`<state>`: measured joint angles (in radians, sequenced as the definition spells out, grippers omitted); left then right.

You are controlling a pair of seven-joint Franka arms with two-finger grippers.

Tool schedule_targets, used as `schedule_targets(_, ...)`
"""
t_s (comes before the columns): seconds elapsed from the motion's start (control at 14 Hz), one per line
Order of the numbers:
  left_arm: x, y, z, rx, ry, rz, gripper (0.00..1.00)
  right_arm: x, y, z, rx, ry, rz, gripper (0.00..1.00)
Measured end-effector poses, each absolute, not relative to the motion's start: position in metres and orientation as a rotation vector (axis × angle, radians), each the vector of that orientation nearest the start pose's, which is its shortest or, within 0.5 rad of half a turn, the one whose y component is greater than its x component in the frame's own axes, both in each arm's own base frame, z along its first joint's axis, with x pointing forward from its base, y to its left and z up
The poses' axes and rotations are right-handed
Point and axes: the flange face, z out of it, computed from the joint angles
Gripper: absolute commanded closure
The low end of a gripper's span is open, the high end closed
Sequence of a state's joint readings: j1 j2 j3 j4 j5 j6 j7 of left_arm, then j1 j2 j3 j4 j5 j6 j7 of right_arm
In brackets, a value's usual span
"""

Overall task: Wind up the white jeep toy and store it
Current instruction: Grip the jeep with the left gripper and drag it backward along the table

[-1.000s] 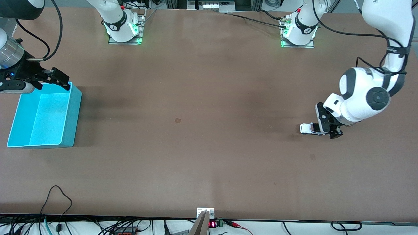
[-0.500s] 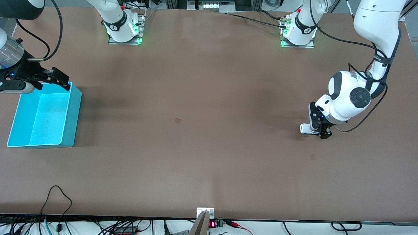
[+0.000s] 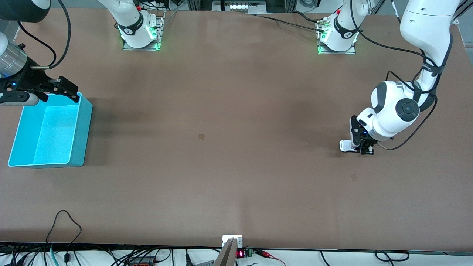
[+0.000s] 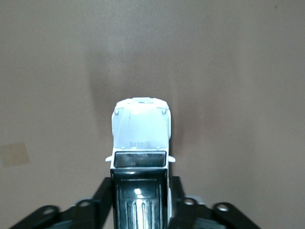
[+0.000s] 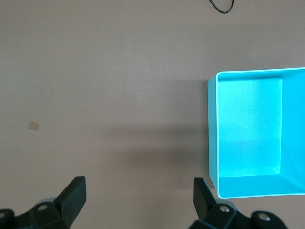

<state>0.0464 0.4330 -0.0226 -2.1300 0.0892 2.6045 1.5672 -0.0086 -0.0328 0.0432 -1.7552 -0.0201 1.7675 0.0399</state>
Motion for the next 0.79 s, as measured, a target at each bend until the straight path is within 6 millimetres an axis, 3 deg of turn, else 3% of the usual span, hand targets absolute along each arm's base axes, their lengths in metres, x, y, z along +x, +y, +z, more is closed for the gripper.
schedule_targets(0.79,0.5787,0.0231,0.2056,-2.112,2.247,-0.003,0.70,0.5566,0.0179,0.5722,-3.160,0.003,-0.072,0.00)
